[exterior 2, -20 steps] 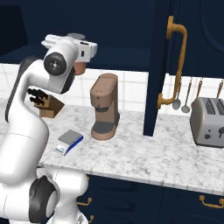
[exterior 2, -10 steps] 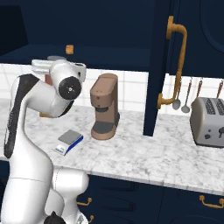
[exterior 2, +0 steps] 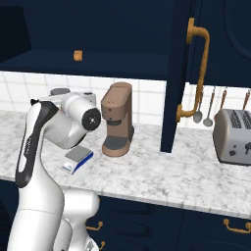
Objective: Pick the honey bottle and place it on the digital scale for weighing, and close the cabinet.
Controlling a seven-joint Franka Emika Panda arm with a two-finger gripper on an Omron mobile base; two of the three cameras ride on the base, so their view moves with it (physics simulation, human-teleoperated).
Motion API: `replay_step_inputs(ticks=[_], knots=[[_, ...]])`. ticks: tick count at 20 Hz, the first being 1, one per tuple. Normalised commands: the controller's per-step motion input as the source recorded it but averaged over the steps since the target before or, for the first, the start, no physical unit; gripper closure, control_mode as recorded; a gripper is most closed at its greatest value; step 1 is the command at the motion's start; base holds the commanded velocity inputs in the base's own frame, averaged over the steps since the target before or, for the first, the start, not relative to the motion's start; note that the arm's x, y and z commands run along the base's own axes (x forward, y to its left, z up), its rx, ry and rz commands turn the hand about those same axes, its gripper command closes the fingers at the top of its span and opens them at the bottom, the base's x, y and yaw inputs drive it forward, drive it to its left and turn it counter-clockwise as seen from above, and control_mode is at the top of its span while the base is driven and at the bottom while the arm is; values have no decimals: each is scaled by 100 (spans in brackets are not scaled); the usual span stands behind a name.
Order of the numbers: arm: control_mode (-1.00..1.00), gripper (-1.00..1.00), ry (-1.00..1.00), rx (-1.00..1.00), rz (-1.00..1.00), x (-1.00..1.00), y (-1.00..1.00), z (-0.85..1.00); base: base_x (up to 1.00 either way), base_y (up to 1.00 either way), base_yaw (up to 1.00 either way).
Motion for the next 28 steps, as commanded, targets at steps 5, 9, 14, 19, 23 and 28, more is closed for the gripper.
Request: replay_step_inputs(ticks=[5,9,14,19,23,28], knots=[[-100,100,-2,-5,8,2,8,-51,0,0,0],[-100,100,0,0,5,3,6,-42,0,0,0],[-100,100,-2,0,5,0,0,-40,0,0,0],[-100,100,0,0,4,8,0,-37,0,0,0],[-100,100,0,0,4,15,0,-37,0,0,0],[-100,100,0,0,4,20,0,-42,0,0,0]])
